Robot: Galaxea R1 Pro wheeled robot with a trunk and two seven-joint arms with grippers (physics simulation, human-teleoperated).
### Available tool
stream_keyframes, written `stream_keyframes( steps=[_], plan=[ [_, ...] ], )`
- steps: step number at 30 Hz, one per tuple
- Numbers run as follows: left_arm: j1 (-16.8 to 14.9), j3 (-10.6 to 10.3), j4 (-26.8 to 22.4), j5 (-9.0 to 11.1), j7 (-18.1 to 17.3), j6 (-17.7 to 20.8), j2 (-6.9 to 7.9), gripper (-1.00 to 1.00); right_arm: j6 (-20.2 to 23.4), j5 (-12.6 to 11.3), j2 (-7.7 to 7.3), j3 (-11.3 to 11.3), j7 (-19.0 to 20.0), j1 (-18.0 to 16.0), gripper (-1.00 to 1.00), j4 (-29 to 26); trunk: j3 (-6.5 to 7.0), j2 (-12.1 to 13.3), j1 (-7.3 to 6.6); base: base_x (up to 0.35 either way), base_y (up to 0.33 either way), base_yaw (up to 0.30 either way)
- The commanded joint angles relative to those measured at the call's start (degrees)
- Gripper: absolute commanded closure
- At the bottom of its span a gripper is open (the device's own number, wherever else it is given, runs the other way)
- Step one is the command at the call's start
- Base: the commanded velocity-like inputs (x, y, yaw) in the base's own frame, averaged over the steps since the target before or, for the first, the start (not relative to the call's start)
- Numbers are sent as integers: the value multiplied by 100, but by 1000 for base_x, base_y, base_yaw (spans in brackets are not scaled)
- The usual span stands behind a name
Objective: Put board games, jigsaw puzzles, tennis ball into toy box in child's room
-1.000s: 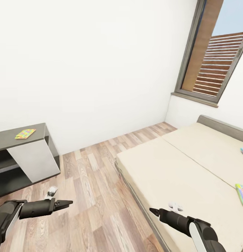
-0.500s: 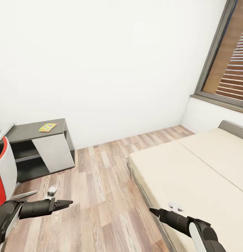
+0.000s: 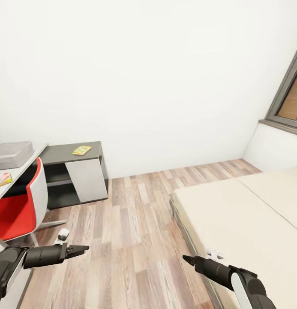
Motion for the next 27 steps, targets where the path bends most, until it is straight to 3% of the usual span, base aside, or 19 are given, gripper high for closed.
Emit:
stream_keyframes(
  steps=[1,12,27],
  plan=[
    [-7,1,1,-3,-22,60,0,-100,32,1,1,-11,23,-3,-100,-6,-12,-12,3,-7,0,288],
    [-7,1,1,-1,-32,60,0,-100,22,-37,-4,-15,34,-3,-100,-6,-14,-12,3,-121,0,268],
    [-7,2,1,-4,-31,60,-1,-100,18,-51,-3,-13,26,-3,-100,-6,-15,-12,3,-121,0,28]
  ],
)
